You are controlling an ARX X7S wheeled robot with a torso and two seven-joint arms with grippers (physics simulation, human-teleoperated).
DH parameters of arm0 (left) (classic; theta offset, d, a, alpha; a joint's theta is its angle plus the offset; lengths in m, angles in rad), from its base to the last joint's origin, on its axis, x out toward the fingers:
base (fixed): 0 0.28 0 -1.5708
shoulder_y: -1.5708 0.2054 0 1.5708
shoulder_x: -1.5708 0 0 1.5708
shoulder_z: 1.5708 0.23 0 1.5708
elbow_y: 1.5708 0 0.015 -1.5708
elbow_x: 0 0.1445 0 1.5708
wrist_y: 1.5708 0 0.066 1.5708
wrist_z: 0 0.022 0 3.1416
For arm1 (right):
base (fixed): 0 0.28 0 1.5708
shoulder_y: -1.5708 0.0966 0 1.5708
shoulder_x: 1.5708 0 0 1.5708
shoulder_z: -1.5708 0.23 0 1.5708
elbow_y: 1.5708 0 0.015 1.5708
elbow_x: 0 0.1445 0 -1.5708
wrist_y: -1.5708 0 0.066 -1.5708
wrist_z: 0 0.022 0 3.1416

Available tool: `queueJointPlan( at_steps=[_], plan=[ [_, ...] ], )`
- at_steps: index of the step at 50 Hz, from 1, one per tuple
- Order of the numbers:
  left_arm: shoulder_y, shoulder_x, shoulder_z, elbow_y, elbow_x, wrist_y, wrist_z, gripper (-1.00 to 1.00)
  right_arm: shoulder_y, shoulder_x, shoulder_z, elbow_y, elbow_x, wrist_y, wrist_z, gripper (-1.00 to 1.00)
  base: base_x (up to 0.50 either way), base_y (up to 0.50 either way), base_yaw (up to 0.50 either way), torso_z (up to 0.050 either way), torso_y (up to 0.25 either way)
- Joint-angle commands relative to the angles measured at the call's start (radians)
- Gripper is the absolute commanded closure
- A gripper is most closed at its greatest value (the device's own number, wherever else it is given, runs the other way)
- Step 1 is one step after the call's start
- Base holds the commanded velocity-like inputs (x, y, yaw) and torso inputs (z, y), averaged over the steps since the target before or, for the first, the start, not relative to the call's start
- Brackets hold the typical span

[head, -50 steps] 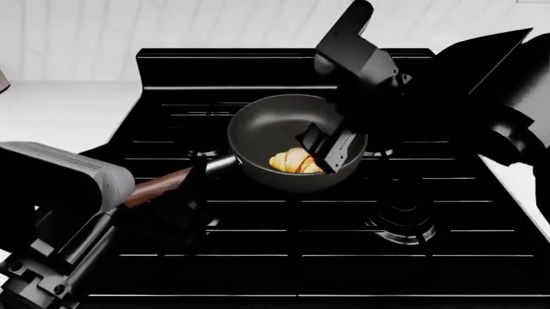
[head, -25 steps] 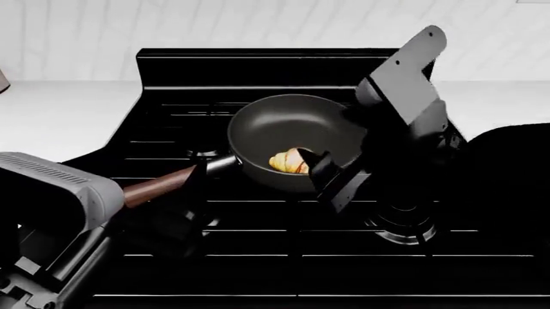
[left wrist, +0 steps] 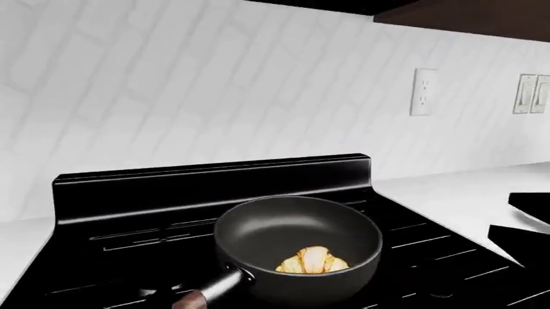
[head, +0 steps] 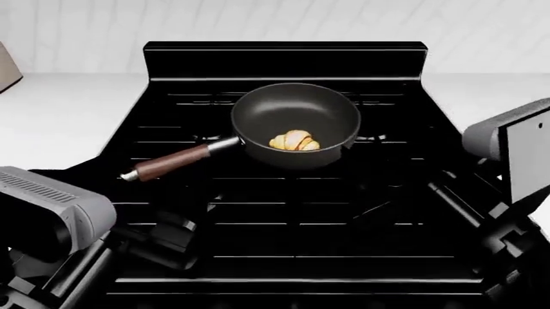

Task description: Pick the croissant and place it on the pan. Then turn on the stove to warm the croissant.

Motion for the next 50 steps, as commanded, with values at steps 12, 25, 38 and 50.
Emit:
queueJointPlan(
  at_steps=[12, 25, 38, 50],
  plan=[
    [0.002, 0.045, -0.029, 0.014, -0.01, -0.04, -0.004, -1.0, -0.15, 0.034, 0.101, -0.092, 0.035, -0.094, 0.059, -1.0, -0.5, 0.0, 0.0, 0.0, 0.0],
    [0.021, 0.076, -0.057, 0.001, 0.018, -0.072, 0.03, -1.0, -0.147, 0.023, 0.089, -0.084, 0.016, -0.09, 0.043, -1.0, -0.41, 0.0, 0.0, 0.0, 0.0],
    [0.036, 0.123, -0.088, 0.014, 0.095, -0.086, 0.063, -1.0, -0.181, 0.023, 0.103, -0.095, 0.009, -0.105, 0.051, -1.0, -0.02, 0.0, 0.0, 0.0, 0.0],
    [0.18, -0.203, 0.283, 0.018, 0.448, 0.494, 0.086, -1.0, -0.358, 0.045, 0.2, -0.235, -0.03, -0.151, 0.101, -1.0, 0.0, 0.0, 0.0, 0.0, 0.0]
  ],
)
